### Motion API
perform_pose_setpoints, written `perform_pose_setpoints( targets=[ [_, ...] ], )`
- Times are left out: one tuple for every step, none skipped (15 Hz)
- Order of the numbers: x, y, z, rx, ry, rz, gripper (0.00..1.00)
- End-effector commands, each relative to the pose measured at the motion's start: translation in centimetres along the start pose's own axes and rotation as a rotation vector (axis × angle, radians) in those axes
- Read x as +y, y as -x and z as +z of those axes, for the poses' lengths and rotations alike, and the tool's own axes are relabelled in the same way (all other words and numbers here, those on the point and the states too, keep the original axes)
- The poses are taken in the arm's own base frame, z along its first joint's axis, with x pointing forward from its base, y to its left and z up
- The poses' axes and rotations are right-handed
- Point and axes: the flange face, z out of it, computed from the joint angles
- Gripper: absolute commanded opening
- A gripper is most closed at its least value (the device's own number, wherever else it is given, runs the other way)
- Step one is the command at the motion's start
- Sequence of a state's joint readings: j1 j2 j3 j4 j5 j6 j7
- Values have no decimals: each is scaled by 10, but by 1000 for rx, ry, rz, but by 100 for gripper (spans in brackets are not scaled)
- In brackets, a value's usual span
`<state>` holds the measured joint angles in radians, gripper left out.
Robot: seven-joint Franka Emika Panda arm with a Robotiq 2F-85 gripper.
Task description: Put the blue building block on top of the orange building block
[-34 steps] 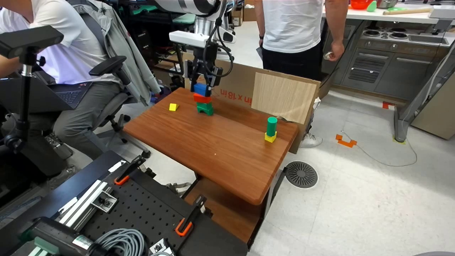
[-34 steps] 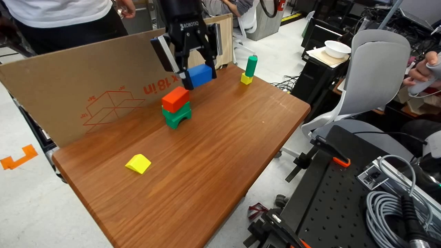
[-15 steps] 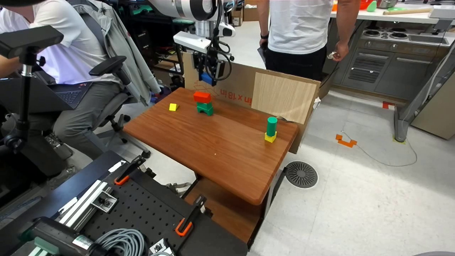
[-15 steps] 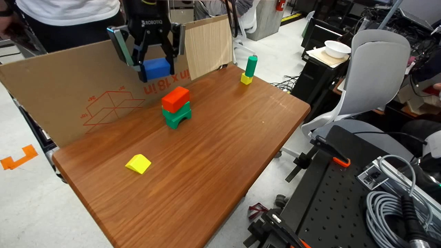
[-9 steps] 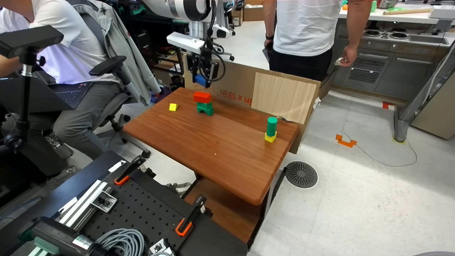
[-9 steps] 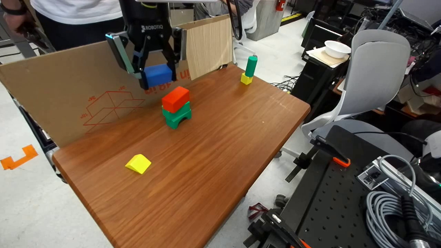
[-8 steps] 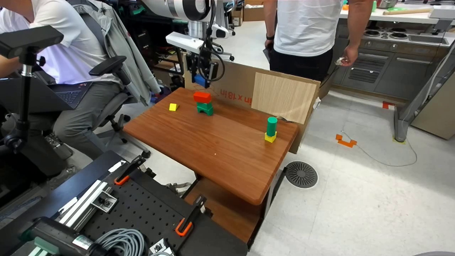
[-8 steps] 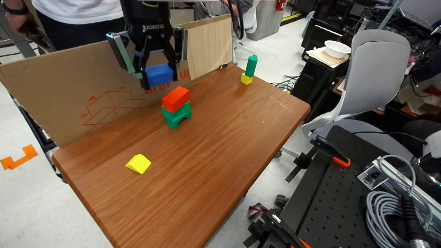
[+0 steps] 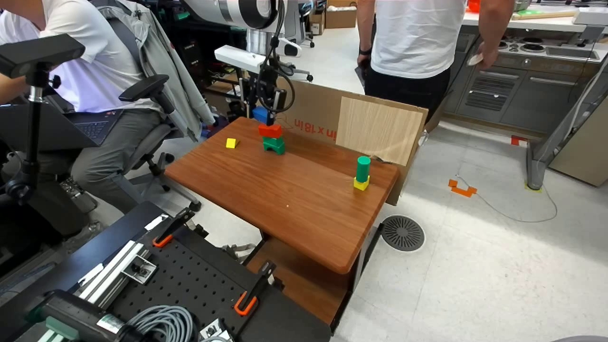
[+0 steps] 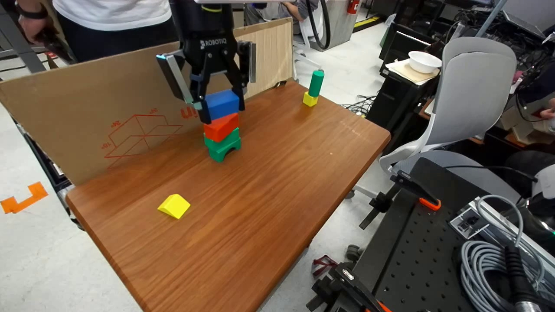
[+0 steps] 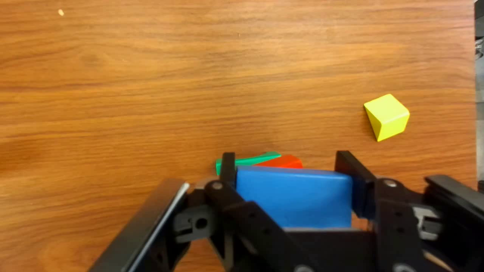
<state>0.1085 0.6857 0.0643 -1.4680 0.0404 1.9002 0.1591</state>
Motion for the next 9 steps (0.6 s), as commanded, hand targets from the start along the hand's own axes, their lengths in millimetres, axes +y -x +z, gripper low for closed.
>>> perform_pose_setpoints(
  targets=[
    [9,14,3,-32,4,29,42],
    [11,14,6,-33,14,34,42],
    [14,14,8,-39,19,40,42],
    [17,13,9,-38,26,45,42],
    [19,13,10,-38,33,47,42],
    [21,12,10,-37,40,49,42],
    [22,11,10,-37,44,50,42],
    [23,11,9,-36,49,51,42],
    [23,10,9,-35,51,50,42]
  ],
)
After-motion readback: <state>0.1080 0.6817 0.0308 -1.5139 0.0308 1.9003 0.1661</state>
